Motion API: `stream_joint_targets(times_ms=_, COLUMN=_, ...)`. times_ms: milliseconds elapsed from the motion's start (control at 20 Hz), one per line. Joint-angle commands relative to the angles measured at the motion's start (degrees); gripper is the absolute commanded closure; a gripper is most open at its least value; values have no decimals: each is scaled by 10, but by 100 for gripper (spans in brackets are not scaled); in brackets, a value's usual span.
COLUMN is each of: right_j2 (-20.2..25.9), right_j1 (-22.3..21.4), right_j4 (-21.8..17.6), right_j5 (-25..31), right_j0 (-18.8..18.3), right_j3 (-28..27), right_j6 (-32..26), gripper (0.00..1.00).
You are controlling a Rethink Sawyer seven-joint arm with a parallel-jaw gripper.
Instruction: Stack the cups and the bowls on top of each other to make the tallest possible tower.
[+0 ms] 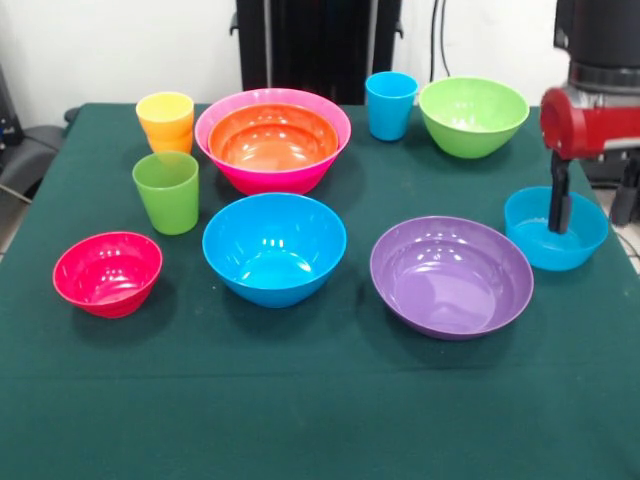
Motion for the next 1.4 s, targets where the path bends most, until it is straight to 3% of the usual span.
stream_joint_targets(times_ms=50, right_j2=-4, right_j1=-76, right_j4=8, right_j5=72, right_j0=-5, right_j3=97, right_j6=-10, gripper=0)
stream_joint_targets(times_ms=450, right_j2=12, right_j1=-47, right_j4=-4, right_j5=54, right_j0=-15, right_j3=83, right_j6=-26, gripper=0)
stream_joint_targets(times_ms=900, right_j2=9, right_j1=-15, right_j4=-53, right_j5=-95, right_j0=-37, right_j3=179, right_j6=-7, gripper=0)
stream_joint_targets(times_ms=1400, right_j2=-14, right_j1=10, right_j4=-96, right_j5=-175, right_j0=-41, right_j3=218, right_j6=0, gripper=0)
